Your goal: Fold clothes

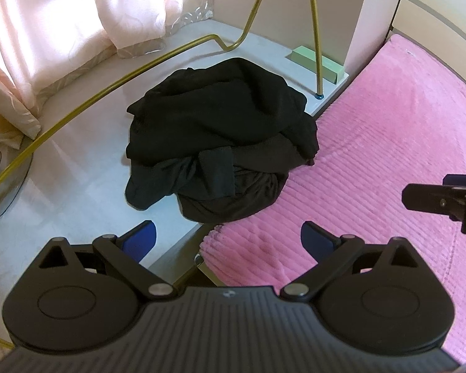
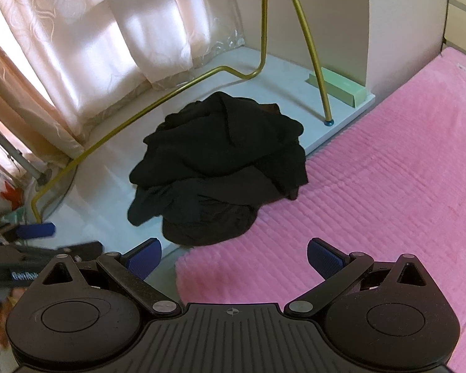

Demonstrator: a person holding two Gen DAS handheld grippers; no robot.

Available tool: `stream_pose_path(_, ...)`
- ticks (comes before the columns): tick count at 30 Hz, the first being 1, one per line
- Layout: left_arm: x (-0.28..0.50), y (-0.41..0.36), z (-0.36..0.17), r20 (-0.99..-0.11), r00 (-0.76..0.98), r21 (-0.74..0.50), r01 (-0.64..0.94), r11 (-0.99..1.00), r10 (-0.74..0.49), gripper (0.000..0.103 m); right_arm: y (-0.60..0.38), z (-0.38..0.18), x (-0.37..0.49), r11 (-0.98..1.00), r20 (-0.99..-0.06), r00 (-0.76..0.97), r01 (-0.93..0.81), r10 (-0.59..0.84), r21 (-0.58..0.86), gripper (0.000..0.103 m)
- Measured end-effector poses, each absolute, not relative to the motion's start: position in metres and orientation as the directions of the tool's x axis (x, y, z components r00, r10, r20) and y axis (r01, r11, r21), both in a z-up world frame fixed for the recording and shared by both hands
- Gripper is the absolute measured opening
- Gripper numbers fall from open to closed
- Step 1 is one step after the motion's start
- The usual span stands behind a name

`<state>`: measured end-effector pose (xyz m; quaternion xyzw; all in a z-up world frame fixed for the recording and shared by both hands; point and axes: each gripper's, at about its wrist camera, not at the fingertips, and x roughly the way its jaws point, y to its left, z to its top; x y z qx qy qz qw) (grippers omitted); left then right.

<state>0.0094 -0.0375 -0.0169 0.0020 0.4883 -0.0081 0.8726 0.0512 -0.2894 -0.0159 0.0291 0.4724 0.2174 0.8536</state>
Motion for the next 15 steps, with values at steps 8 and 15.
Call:
stream_pose_path(8,0.028,-0.037,-0.024,-0.837,0.539,0.118,0.006,0.993,0.096,0.098,-0.298,-0.035,0.088,0.858,-0.78,0.453,-0.472,0.432,0.201,0.102)
stream_pose_path(15,0.07,-0.027,-0.044,-0.788,0.602,0.279,0.165,0.946,0.128,0.098,-0.273,-0.075,0.159,0.842,-0.76,0.463,-0.502,0.455,0.198,0.102)
